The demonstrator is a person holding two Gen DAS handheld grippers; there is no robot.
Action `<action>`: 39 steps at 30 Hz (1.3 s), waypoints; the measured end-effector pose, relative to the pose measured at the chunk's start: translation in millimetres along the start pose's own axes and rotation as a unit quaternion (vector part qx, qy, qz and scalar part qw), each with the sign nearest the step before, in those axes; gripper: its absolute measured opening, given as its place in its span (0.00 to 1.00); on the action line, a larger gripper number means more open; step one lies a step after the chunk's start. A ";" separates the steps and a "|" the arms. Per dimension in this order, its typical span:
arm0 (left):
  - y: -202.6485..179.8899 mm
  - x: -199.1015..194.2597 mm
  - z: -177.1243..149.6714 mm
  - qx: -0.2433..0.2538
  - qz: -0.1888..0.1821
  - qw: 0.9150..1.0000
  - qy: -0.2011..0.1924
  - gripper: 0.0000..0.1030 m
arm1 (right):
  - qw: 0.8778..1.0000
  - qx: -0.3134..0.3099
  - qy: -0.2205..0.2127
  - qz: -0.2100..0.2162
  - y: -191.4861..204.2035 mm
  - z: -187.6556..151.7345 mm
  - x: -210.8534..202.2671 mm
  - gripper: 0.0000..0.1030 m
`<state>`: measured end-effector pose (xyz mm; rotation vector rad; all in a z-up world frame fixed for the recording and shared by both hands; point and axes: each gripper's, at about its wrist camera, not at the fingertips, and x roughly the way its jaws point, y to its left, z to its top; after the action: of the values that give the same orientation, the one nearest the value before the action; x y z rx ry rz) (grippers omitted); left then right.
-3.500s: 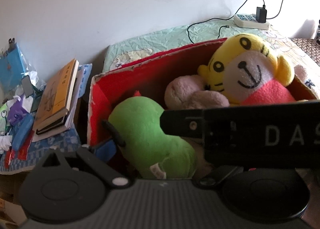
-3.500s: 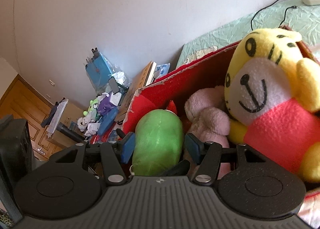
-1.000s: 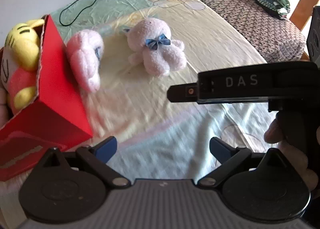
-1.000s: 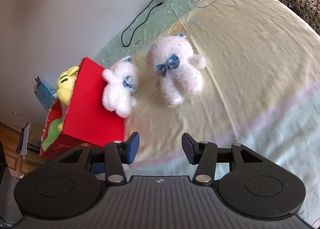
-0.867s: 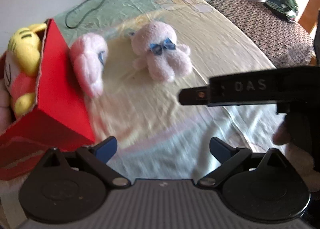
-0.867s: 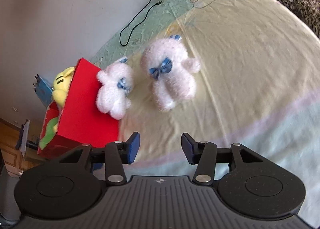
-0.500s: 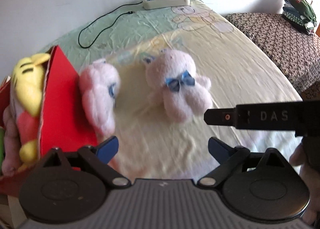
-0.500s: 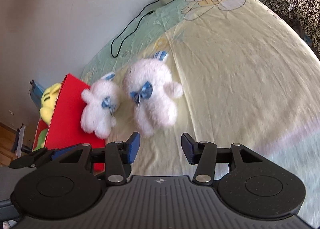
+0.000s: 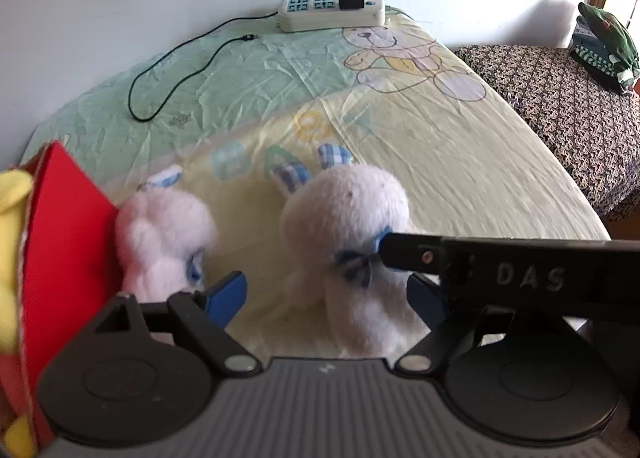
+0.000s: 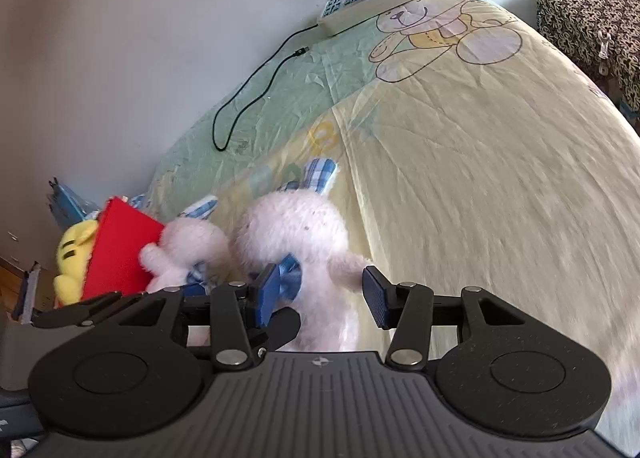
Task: Organize objects
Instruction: 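Grasp the white bunny plush by its head with the right gripper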
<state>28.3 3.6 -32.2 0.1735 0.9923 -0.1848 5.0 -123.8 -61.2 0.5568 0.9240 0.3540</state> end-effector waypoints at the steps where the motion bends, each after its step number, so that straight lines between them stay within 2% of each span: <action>1: 0.8 3.4 1.8 0.000 -0.001 1.000 0.001 0.86 | 1.000 0.000 0.001 0.000 0.0 1.2 3.7 0.50; 11: 7.8 23.8 11.2 -0.003 -0.030 1.000 -0.007 0.90 | 1.000 -0.009 -0.002 0.023 -4.4 12.3 28.1 0.60; 15: 9.4 28.7 12.1 -0.006 -0.052 0.999 -0.005 0.85 | 0.999 0.006 0.004 0.043 -12.0 14.2 32.4 0.60; 16: 9.5 29.2 12.2 -0.007 -0.057 0.998 -0.005 0.84 | 0.999 0.011 0.007 0.050 -13.9 14.5 32.8 0.59; 19: 9.1 30.8 11.3 -0.006 -0.063 0.998 -0.001 0.83 | 0.996 0.025 0.023 0.085 -17.3 14.5 33.1 0.47; 28: 5.9 23.0 4.7 -0.002 -0.065 0.998 0.004 0.80 | 0.994 0.038 0.040 0.092 -15.1 6.2 25.6 0.45; 39: -4.4 1.9 -20.8 -0.006 -0.083 0.996 0.020 0.80 | 0.992 0.061 0.066 0.094 -21.2 -15.9 1.7 0.45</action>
<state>11.4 4.0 -45.2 0.0842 1.0469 -0.3290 -6.1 -135.3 -82.4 0.7421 1.0276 0.5115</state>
